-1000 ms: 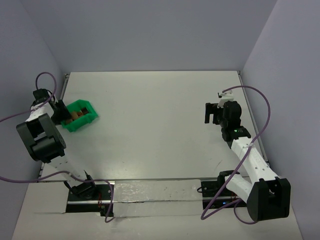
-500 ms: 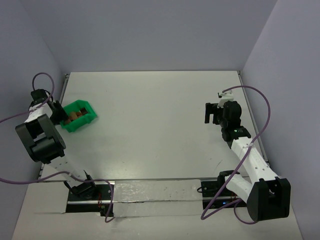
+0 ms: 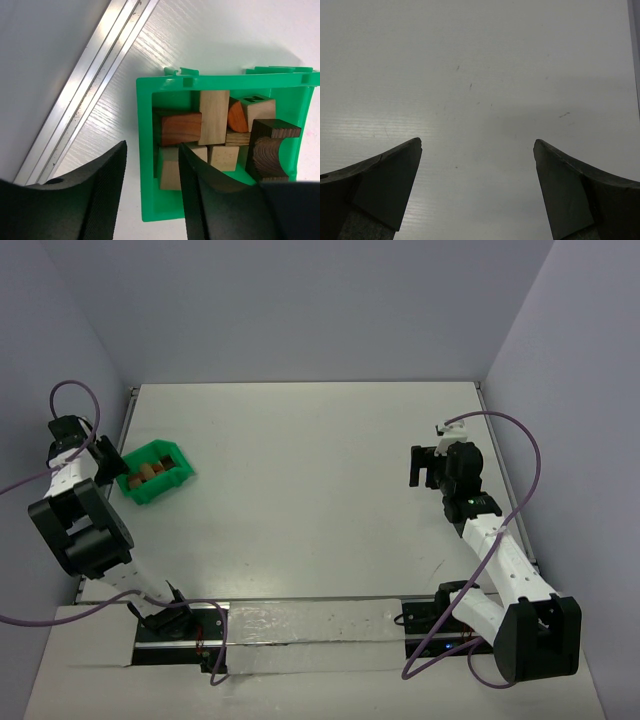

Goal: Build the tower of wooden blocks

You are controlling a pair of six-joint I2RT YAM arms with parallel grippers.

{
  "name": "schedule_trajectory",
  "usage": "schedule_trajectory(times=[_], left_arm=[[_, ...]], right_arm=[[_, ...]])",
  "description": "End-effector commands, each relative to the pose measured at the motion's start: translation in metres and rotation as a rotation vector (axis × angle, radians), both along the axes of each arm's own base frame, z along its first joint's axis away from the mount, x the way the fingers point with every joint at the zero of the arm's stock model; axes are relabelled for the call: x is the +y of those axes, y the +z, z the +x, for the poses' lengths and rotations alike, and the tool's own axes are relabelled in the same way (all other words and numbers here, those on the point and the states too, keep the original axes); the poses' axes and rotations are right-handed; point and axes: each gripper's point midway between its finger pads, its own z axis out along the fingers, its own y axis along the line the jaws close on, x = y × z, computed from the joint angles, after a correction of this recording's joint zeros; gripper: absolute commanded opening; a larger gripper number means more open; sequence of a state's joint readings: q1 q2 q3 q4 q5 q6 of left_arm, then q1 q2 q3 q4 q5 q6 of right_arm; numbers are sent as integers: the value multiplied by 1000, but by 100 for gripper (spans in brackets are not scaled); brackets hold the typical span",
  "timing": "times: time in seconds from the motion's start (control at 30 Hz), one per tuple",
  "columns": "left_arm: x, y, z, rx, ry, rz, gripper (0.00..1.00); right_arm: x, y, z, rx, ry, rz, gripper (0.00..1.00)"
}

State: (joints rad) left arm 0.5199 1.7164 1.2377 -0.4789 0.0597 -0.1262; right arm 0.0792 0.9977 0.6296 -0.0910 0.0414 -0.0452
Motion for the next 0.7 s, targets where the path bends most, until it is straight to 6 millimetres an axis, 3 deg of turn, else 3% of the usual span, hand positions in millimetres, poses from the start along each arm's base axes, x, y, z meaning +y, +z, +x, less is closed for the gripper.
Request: schedule_trajectory(times=[0.0, 0.13, 0.37, 0.6, 0.67], left_arm=[[7, -1, 1, 6, 5, 14, 50], [6, -15, -3, 40, 3, 6, 42], [7, -37, -6, 83, 4, -3, 41], [11, -36, -4, 80, 0, 14, 1], [12, -28, -3, 66, -8, 26, 0]], right_arm=[[2, 25, 10, -65, -2, 9, 100], [2, 25, 10, -62, 0, 7, 100], [2, 24, 10, -60, 0, 8, 100], [2, 24, 10, -62, -1, 8, 100], [2, 25, 10, -65, -2, 9, 100]])
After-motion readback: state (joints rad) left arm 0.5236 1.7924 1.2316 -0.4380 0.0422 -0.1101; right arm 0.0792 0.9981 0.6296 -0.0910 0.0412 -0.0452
